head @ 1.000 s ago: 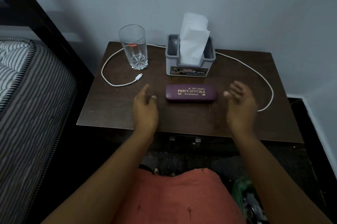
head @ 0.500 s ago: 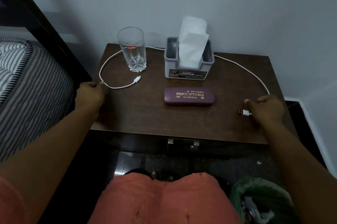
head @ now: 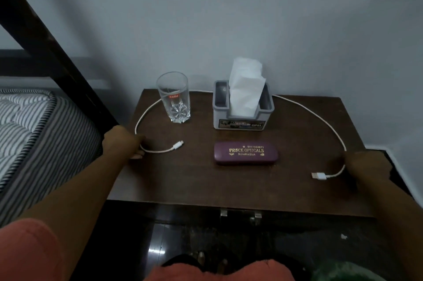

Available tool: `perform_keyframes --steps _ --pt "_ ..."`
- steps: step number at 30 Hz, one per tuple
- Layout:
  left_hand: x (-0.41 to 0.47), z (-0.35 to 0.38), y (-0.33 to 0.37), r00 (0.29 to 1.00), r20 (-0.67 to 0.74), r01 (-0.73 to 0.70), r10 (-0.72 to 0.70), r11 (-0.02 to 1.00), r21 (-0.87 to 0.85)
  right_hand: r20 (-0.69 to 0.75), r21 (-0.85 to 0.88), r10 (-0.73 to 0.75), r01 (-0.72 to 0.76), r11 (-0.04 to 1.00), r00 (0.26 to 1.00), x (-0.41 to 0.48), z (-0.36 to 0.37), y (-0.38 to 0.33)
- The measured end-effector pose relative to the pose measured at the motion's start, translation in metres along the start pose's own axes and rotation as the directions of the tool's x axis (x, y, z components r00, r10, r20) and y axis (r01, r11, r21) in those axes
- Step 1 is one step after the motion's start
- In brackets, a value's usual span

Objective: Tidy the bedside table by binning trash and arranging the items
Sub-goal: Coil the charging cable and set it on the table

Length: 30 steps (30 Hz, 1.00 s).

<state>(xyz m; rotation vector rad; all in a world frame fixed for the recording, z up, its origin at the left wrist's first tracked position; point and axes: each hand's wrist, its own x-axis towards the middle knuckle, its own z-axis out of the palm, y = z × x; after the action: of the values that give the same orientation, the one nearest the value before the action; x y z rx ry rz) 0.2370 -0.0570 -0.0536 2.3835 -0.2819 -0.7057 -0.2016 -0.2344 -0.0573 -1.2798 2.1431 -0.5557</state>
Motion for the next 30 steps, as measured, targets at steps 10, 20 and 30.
perform_keyframes --steps 10,20,30 --pt "0.011 -0.011 0.011 0.984 0.148 0.108 -0.095 0.99 -0.085 0.36 0.69 -0.263 -0.066 0.721 0.895 -0.021 -0.07 -0.109" --pt "-0.02 -0.098 0.089 0.971 -0.159 -0.237 0.176 0.736 -0.635 0.124 0.79 -0.618 0.3 0.535 0.776 -0.08 -0.134 -0.202" --pt "-0.2 -0.135 0.054 0.917 -0.201 -0.301 0.344 0.267 -0.915 -0.14 0.911 -0.692 0.365 0.19 0.708 -0.209 -0.172 -0.134"
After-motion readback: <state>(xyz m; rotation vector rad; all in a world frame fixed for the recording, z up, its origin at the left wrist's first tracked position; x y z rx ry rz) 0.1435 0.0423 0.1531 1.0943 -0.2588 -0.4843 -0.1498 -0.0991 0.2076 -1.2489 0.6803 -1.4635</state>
